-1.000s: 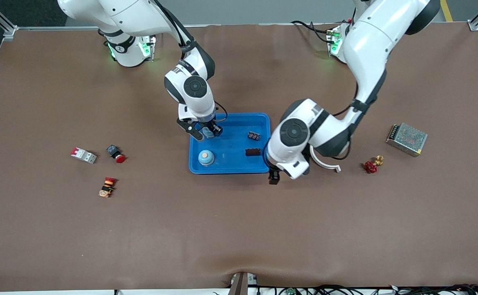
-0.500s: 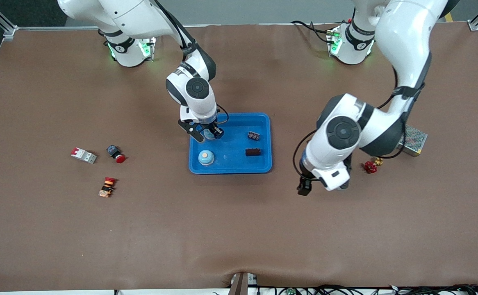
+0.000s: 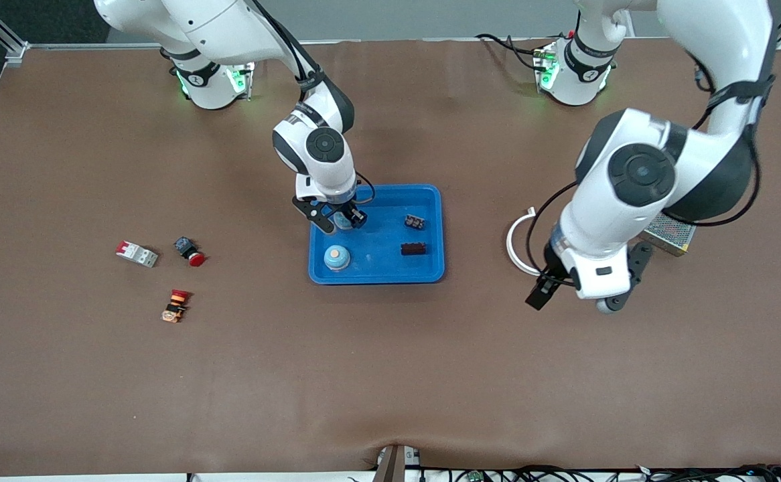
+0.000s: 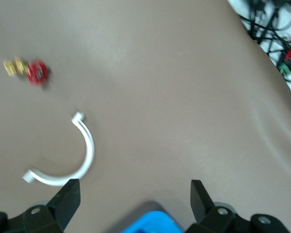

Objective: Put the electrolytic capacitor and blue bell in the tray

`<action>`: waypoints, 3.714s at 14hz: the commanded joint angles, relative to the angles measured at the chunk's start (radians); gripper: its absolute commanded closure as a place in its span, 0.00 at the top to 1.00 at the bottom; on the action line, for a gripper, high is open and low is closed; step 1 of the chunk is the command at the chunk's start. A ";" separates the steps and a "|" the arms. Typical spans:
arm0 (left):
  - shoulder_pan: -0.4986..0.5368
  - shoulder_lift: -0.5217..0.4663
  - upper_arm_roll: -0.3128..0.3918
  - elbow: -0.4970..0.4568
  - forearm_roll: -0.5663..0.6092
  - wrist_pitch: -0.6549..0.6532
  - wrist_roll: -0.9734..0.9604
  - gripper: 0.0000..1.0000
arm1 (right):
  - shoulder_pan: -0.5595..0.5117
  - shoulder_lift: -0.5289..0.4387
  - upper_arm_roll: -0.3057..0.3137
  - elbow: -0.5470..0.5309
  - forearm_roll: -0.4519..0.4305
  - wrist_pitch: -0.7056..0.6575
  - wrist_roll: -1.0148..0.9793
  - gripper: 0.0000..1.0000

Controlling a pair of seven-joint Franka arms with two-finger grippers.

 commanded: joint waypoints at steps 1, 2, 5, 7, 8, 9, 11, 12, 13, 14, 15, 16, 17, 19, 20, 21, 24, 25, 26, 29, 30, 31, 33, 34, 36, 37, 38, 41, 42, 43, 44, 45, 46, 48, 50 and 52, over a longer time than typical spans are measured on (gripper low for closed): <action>0.053 -0.068 -0.010 -0.021 0.014 -0.046 0.174 1.00 | 0.004 0.033 -0.011 0.025 -0.040 0.004 0.031 0.02; 0.064 -0.091 -0.010 -0.021 0.013 -0.066 0.249 1.00 | 0.000 0.033 -0.011 0.025 -0.040 0.001 0.031 0.81; 0.098 -0.149 -0.010 -0.022 0.002 -0.094 0.409 1.00 | 0.000 0.030 -0.011 0.025 -0.075 -0.017 0.014 1.00; 0.112 -0.164 -0.014 -0.021 0.004 -0.138 0.502 1.00 | -0.006 0.023 -0.010 0.039 -0.100 -0.059 0.006 1.00; 0.113 -0.192 -0.011 -0.021 -0.003 -0.147 0.566 1.00 | -0.006 0.020 -0.008 0.069 -0.100 -0.126 -0.005 1.00; 0.113 -0.203 -0.007 -0.021 -0.001 -0.178 0.617 1.00 | -0.006 0.019 -0.007 0.091 -0.098 -0.178 -0.014 1.00; 0.102 -0.246 0.027 -0.028 -0.021 -0.196 0.734 1.00 | -0.006 0.019 -0.005 0.117 -0.092 -0.206 -0.015 1.00; 0.081 -0.276 0.080 -0.041 -0.047 -0.210 0.797 1.00 | -0.008 0.019 -0.005 0.118 -0.090 -0.206 -0.015 1.00; 0.047 -0.290 0.149 -0.042 -0.087 -0.235 0.866 1.00 | -0.009 0.019 -0.004 0.120 -0.090 -0.206 -0.017 1.00; 0.030 -0.310 0.208 -0.044 -0.133 -0.251 0.945 1.00 | -0.014 0.019 -0.004 0.124 -0.090 -0.208 -0.025 1.00; 0.026 -0.325 0.239 -0.047 -0.150 -0.267 1.010 1.00 | -0.022 0.017 -0.004 0.129 -0.090 -0.224 -0.055 1.00; 0.026 -0.347 0.248 -0.064 -0.150 -0.287 1.067 1.00 | -0.041 0.014 -0.002 0.156 -0.090 -0.300 -0.139 1.00; 0.024 -0.376 0.254 -0.089 -0.151 -0.287 1.091 1.00 | -0.078 0.002 -0.001 0.213 -0.087 -0.473 -0.313 1.00; 0.004 -0.440 0.288 -0.171 -0.153 -0.284 1.136 1.00 | -0.152 -0.038 -0.007 0.333 -0.078 -0.785 -0.602 1.00; 0.006 -0.462 0.289 -0.198 -0.153 -0.272 1.145 1.00 | -0.204 -0.064 -0.007 0.357 -0.084 -0.851 -0.732 1.00; 0.009 -0.468 0.292 -0.203 -0.153 -0.272 1.148 1.00 | -0.263 -0.096 -0.008 0.364 -0.087 -0.885 -0.870 1.00; 0.004 -0.493 0.320 -0.222 -0.153 -0.273 1.222 1.00 | -0.440 -0.148 -0.010 0.359 -0.092 -0.903 -1.174 1.00; 0.004 -0.505 0.326 -0.231 -0.153 -0.273 1.231 1.00 | -0.488 -0.155 -0.010 0.356 -0.095 -0.901 -1.243 1.00; 0.003 -0.514 0.326 -0.242 -0.154 -0.273 1.231 1.00 | -0.540 -0.159 -0.008 0.358 -0.103 -0.899 -1.308 1.00; 0.004 -0.542 0.323 -0.272 -0.156 -0.267 1.231 1.00 | -0.662 -0.190 -0.008 0.356 -0.098 -0.892 -1.478 1.00; 0.004 -0.548 0.322 -0.275 -0.174 -0.265 1.231 1.00 | -0.710 -0.204 -0.005 0.356 -0.084 -0.889 -1.517 1.00; 0.010 -0.548 0.322 -0.275 -0.203 -0.264 1.231 1.00 | -0.744 -0.220 -0.005 0.359 -0.062 -0.890 -1.535 1.00; 0.012 -0.548 0.320 -0.275 -0.210 -0.264 1.231 1.00 | -0.772 -0.275 -0.010 0.359 -0.023 -0.890 -1.536 1.00; 0.012 -0.550 0.319 -0.274 -0.208 -0.267 1.231 1.00 | -0.772 -0.305 -0.022 0.361 -0.021 -0.886 -1.527 1.00; 0.012 -0.548 0.317 -0.272 -0.208 -0.270 1.231 1.00 | -0.769 -0.367 -0.036 0.364 -0.017 -0.884 -1.494 1.00; 0.010 -0.548 0.317 -0.269 -0.210 -0.270 1.230 1.00 | -0.763 -0.400 -0.039 0.364 -0.015 -0.890 -1.461 1.00; 0.012 -0.545 0.317 -0.269 -0.210 -0.270 1.228 1.00 | -0.758 -0.432 -0.039 0.365 -0.012 -0.896 -1.435 1.00; 0.015 -0.539 0.320 -0.257 -0.211 -0.269 1.227 1.00 | -0.741 -0.477 -0.068 0.445 0.066 -1.012 -1.411 1.00; 0.016 -0.539 0.322 -0.258 -0.211 -0.269 1.225 1.00 | -0.729 -0.478 -0.094 0.482 0.078 -1.055 -1.411 1.00; 0.018 -0.537 0.322 -0.257 -0.211 -0.269 1.225 1.00 | -0.714 -0.481 -0.115 0.509 0.084 -1.083 -1.413 1.00; 0.018 -0.534 0.325 -0.254 -0.211 -0.266 1.224 1.00 | -0.703 -0.484 -0.132 0.526 0.084 -1.102 -1.414 1.00; 0.020 -0.531 0.326 -0.254 -0.208 -0.262 1.224 1.00 | -0.698 -0.487 -0.137 0.542 0.084 -1.111 -1.422 1.00; 0.024 -0.531 0.326 -0.254 -0.207 -0.262 1.224 1.00 | -0.698 -0.498 -0.139 0.549 0.084 -1.114 -1.424 1.00; 0.056 -0.531 0.326 -0.255 -0.207 -0.261 1.227 1.00 | -0.692 -0.509 -0.139 0.551 0.084 -1.117 -1.421 1.00; 0.064 -0.531 0.326 -0.255 -0.208 -0.256 1.230 1.00 | -0.662 -0.510 -0.172 0.560 0.084 -1.117 -1.413 1.00; 0.064 -0.534 0.326 -0.255 -0.208 -0.255 1.230 1.00 | -0.649 -0.512 -0.186 0.563 0.084 -1.117 -1.413 1.00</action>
